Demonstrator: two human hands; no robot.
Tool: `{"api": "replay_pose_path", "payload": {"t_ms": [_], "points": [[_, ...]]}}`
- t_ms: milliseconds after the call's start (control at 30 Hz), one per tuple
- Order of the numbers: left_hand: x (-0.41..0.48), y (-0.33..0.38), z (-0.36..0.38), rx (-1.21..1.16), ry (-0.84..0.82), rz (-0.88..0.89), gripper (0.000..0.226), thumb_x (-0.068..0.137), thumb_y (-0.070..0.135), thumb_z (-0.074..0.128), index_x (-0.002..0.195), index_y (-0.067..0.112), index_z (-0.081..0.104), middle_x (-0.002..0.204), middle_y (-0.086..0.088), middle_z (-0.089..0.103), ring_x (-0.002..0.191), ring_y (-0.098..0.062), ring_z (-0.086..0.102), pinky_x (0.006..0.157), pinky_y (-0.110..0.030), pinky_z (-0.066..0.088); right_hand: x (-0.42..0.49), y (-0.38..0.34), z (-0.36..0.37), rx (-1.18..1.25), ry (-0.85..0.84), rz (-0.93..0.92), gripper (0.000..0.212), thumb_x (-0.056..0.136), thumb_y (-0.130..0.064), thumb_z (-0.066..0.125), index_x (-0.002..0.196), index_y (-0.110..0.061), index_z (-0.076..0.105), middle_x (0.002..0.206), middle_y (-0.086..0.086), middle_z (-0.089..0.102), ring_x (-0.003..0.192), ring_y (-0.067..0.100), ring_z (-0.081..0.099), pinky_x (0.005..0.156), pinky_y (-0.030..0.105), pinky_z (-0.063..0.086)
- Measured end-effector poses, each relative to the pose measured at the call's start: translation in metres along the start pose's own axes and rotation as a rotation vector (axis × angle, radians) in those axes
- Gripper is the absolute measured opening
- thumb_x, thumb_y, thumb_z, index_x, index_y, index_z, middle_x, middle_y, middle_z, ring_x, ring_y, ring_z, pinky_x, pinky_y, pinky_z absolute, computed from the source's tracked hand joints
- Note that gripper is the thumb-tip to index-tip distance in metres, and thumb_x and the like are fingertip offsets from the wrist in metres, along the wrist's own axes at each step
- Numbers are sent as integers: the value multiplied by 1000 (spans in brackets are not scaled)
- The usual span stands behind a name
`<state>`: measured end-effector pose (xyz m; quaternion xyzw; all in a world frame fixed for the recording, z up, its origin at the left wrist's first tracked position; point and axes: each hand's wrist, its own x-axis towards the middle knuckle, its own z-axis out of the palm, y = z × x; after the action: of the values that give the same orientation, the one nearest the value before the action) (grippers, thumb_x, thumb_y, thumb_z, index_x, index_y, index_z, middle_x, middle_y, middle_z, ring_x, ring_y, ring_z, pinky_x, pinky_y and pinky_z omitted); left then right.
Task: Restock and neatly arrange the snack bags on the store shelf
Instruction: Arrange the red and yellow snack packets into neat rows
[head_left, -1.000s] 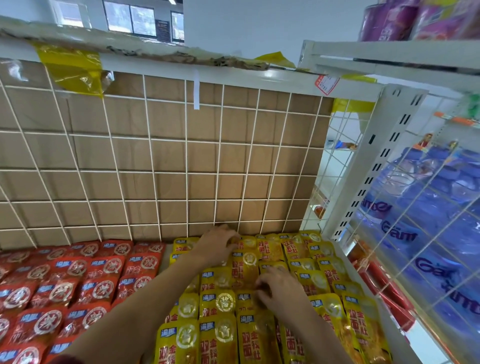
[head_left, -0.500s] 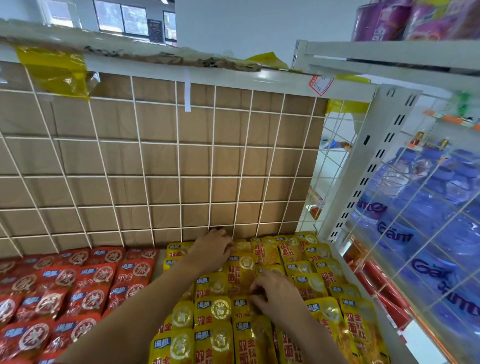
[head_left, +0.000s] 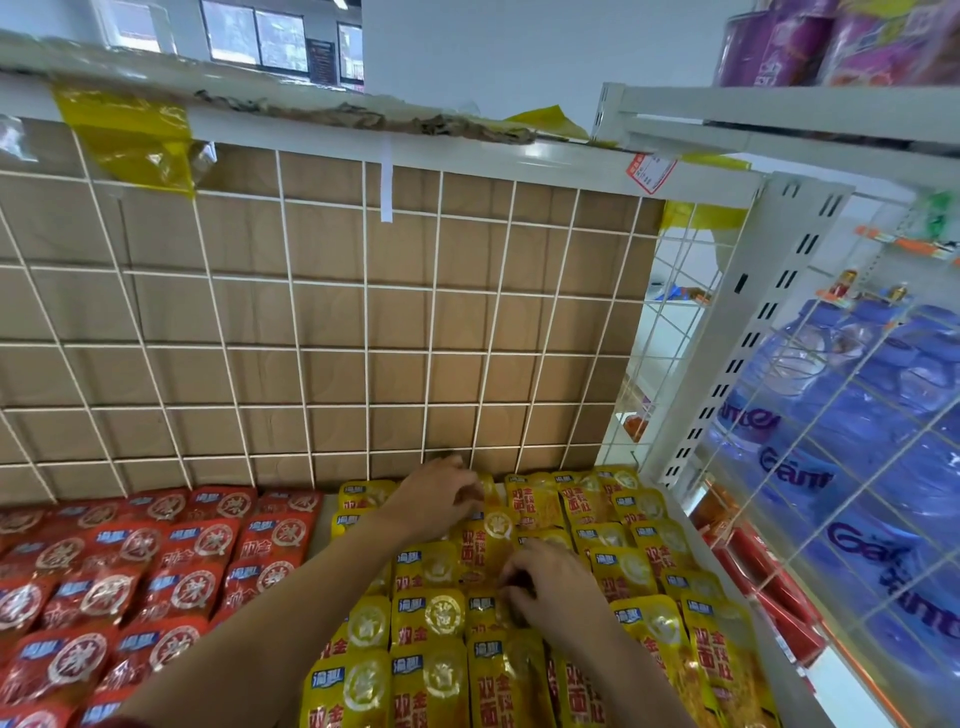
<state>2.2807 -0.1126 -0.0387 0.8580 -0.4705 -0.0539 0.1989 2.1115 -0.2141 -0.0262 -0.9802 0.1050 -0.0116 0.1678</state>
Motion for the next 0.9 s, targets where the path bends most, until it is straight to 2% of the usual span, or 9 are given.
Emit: {"api": "replay_pose_path", "payload": {"t_ms": [133, 367, 533, 633, 767, 900], "points": [[-3, -1, 2, 2, 27, -8, 25, 95, 28, 47, 117, 24, 59, 113, -3, 52, 109, -18, 48, 94, -30, 38, 1, 1, 1, 7, -5, 8, 18, 90, -27, 53, 105, -23, 64, 115, -5, 56, 114, 12, 45, 97, 27, 35], [-2, -2, 3, -66, -12, -3, 21, 94, 31, 50, 111, 29, 63, 109, 1, 53, 106, -15, 49, 94, -30, 39, 2, 2, 3, 10, -13, 7, 17, 90, -28, 53, 103, -24, 63, 113, -5, 55, 112, 12, 46, 96, 27, 35], [1, 1, 3, -43, 1, 31, 19, 92, 32, 53, 106, 25, 64, 107, 0, 53, 105, -15, 46, 94, -31, 36, 2, 2, 3, 26, -23, 2, 16, 89, -27, 54, 102, -24, 64, 112, -5, 56, 111, 13, 47, 95, 27, 37], [1, 1, 2, -30, -27, 37, 18, 88, 32, 59, 102, 22, 63, 104, 2, 54, 102, -13, 45, 88, -27, 33, 3, 3, 3, 67, -14, 1, 13, 88, -27, 55, 98, -24, 63, 103, -10, 54, 108, 12, 49, 94, 29, 39], [4, 4, 0, -131, -32, 8, 11, 86, 17, 61, 96, 16, 65, 98, 3, 62, 89, -7, 44, 86, -26, 39, 4, 2, 3, 149, -15, 3, 9, 87, -26, 56, 92, -26, 64, 90, -16, 54, 100, 10, 54, 89, 30, 44], [10, 3, -4, -231, -25, -34, 10, 87, 14, 60, 96, 10, 65, 98, -2, 65, 84, -5, 50, 68, -12, 36, 7, 5, 2, 218, 11, 22, 7, 87, -23, 56, 88, -25, 63, 74, -23, 51, 84, 6, 56, 77, 26, 46]]}}
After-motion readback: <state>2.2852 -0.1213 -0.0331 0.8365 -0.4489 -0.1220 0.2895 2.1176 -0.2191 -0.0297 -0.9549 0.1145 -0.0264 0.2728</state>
